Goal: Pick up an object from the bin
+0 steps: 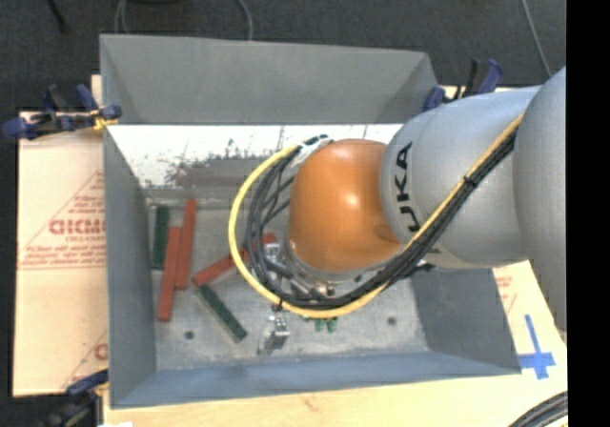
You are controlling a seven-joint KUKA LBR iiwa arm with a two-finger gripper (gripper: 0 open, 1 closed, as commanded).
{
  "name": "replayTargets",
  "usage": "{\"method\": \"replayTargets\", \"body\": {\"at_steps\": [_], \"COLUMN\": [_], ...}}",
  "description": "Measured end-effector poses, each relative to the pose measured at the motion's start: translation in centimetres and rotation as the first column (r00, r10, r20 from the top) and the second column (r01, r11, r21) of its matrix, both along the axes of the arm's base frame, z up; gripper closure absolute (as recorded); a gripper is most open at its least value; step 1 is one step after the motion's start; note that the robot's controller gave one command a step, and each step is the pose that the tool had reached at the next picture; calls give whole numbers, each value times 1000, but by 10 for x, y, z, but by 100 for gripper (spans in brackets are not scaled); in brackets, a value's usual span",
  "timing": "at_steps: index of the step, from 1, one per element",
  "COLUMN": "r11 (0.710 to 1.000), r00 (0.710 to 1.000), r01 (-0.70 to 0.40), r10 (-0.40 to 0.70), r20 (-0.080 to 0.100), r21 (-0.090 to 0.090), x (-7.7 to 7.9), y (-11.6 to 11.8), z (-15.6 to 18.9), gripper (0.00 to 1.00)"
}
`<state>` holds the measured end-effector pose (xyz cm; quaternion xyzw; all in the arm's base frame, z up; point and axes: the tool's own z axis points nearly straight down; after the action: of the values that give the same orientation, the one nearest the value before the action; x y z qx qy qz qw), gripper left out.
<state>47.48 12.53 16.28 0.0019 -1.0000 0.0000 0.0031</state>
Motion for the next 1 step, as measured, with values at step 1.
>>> {"method": "replayTargets", "body": {"at_steps": [1], "r11": [1000], "r00": [1000], "r01": [3], "r10": [-3], "r20": [8], "r21": [1], "x": [2], "y": [-1], "z": [4], "gripper": [0]}}
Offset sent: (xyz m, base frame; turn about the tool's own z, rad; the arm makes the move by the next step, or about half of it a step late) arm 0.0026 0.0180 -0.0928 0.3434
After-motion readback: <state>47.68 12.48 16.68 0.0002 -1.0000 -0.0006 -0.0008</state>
